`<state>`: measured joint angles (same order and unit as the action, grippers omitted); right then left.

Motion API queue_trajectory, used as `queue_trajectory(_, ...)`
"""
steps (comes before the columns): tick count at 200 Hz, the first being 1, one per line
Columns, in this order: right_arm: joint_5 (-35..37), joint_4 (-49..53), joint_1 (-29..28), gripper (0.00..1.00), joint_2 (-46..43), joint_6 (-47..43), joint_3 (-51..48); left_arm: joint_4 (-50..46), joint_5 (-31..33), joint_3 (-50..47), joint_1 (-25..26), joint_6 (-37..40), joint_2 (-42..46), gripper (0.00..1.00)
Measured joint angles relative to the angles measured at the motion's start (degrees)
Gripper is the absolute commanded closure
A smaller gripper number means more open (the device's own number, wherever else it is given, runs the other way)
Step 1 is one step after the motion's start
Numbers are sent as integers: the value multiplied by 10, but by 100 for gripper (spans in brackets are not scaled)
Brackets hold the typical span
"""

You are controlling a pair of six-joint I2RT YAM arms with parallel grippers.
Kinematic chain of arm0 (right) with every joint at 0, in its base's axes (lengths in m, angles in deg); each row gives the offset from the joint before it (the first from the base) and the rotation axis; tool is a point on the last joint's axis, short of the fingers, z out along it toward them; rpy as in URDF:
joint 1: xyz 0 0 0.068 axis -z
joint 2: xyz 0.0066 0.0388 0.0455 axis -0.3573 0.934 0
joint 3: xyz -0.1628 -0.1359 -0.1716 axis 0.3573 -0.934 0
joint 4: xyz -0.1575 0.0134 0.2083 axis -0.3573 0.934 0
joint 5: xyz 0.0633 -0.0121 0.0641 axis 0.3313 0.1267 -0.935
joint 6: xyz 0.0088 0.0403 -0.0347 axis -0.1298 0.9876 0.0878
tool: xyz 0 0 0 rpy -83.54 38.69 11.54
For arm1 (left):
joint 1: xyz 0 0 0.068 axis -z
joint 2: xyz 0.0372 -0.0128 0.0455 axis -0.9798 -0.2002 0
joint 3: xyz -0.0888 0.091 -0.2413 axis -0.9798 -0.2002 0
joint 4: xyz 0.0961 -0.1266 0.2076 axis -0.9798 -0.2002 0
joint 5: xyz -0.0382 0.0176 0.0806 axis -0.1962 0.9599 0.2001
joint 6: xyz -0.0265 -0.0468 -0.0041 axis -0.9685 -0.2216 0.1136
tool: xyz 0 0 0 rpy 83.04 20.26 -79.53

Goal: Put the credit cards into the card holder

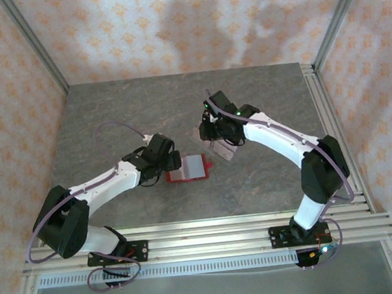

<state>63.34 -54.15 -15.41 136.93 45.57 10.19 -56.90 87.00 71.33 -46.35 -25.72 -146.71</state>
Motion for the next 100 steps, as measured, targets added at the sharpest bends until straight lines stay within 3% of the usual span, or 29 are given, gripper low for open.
queue_trajectory(50, 34, 79, 8, 67, 40, -98, 20, -21, 0, 0, -18, 1, 1, 6)
queue_trajectory(100, 49, 100, 8, 70, 65, -128, 18, -37, 3, 0, -19, -1, 1, 2)
